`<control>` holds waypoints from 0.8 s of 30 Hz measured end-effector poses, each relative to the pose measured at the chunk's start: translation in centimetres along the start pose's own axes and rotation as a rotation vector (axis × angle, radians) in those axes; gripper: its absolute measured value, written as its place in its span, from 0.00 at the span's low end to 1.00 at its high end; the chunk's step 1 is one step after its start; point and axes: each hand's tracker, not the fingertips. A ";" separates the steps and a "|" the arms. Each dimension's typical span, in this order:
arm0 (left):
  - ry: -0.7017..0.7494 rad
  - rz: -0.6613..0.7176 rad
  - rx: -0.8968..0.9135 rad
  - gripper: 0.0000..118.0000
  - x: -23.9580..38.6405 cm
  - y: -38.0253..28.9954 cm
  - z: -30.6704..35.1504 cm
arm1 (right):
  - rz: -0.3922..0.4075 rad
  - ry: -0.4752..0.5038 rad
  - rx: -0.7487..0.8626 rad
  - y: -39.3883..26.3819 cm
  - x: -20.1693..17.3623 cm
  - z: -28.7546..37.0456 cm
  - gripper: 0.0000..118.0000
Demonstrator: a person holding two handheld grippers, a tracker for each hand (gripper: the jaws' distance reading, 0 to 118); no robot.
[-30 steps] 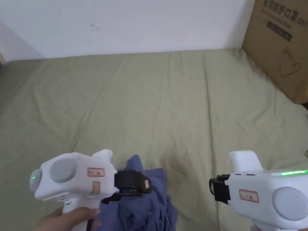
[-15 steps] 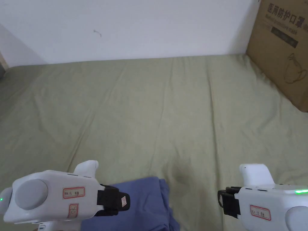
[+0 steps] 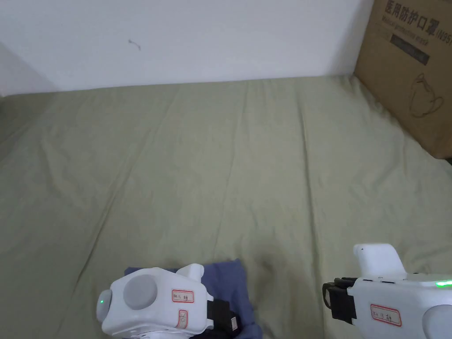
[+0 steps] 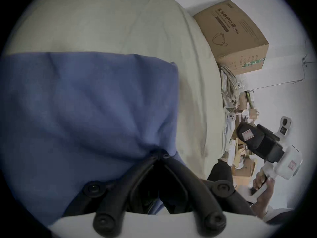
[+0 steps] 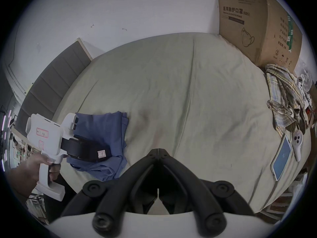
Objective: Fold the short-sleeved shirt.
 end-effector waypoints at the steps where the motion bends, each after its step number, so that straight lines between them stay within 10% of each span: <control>1: -0.010 -0.008 -0.002 0.00 0.4 -0.2 0.4 | -0.003 0.001 -0.001 0.0 0.0 0.0 0.00; 12: -0.123 -0.057 0.320 0.01 -0.9 -2.9 14.9 | -0.043 0.008 0.099 2.1 0.8 2.7 0.00; 21: 0.017 0.185 0.600 0.01 -9.3 -7.3 23.0 | -0.087 0.525 -0.126 3.4 -7.1 -5.6 0.00; 24: 0.003 0.251 0.592 0.01 -11.5 -8.1 23.0 | -0.068 0.524 -0.238 3.1 -9.5 -10.0 0.00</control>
